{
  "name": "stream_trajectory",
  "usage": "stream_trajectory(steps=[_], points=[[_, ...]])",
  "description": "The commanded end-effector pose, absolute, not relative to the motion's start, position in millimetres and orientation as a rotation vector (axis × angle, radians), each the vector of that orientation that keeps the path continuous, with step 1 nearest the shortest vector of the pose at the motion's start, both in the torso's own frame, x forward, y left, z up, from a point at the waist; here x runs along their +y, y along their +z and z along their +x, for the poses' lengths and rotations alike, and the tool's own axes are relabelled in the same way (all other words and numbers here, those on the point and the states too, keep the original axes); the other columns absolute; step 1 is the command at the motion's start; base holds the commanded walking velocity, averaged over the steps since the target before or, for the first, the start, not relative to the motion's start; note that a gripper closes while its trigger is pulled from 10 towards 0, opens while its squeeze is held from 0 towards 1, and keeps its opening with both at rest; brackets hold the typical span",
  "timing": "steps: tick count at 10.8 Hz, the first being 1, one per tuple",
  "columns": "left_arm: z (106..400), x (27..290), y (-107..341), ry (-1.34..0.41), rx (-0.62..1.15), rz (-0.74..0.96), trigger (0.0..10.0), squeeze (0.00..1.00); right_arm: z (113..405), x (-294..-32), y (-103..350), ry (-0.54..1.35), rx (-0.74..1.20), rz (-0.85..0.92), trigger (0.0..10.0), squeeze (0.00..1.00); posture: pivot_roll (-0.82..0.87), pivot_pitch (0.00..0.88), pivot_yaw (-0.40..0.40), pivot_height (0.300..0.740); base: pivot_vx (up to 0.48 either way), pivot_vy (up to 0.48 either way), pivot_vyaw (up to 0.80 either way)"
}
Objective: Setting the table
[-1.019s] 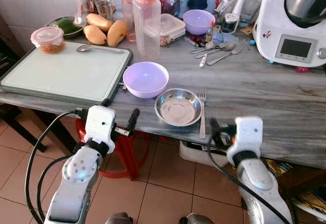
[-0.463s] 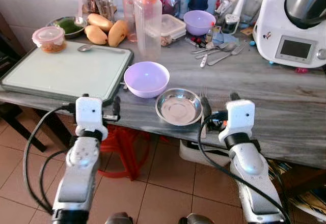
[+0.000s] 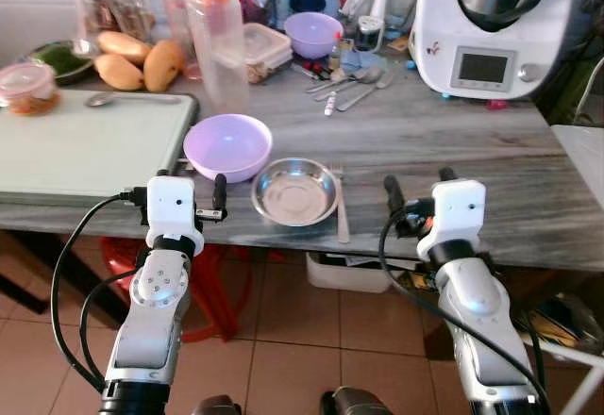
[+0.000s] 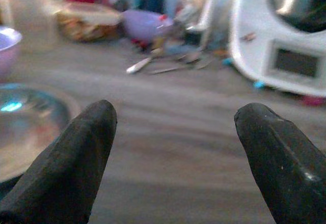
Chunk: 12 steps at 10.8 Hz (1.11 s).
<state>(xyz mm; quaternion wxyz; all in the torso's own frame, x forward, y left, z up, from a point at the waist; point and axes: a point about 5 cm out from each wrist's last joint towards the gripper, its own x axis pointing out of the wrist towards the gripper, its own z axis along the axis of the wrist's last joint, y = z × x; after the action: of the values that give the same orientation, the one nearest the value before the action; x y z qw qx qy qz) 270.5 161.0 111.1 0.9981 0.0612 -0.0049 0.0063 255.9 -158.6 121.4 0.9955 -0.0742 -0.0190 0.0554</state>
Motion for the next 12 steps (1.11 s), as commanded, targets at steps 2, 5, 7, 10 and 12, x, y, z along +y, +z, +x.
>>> stream_trajectory(steps=[2, 5, 7, 10, 12], points=[[265, 164, 109, 0.031, -0.004, 0.127, 10.0, 0.00, 250, -155, 119, 0.141, -0.037, -0.153, 10.0, 0.00, 0.03, 0.000, 0.018, 0.740, 0.000, 0.000, 0.00], [257, 164, 110, 0.071, 0.000, 0.115, 10.0, 0.00, 247, -159, 124, 0.036, -0.060, -0.126, 10.0, 0.00, 0.03, 0.000, -0.016, 0.740, -0.095, 0.000, 0.00], [258, 163, 112, 0.071, -0.001, 0.116, 10.0, 0.00, 247, -161, 124, 0.017, -0.052, -0.111, 10.0, 0.00, 0.03, 0.000, -0.018, 0.740, -0.292, 0.000, 0.00], [255, 165, 111, 0.067, 0.008, 0.115, 10.0, 0.00, 244, -165, 122, 0.010, -0.040, -0.119, 10.0, 0.00, 0.03, 0.000, -0.014, 0.740, -0.296, 0.000, 0.00], [255, 165, 112, 0.060, 0.009, 0.120, 10.0, 0.00, 247, -164, 123, 0.007, -0.043, -0.114, 10.0, 0.00, 0.03, 0.000, -0.014, 0.740, -0.302, 0.000, 0.00]])
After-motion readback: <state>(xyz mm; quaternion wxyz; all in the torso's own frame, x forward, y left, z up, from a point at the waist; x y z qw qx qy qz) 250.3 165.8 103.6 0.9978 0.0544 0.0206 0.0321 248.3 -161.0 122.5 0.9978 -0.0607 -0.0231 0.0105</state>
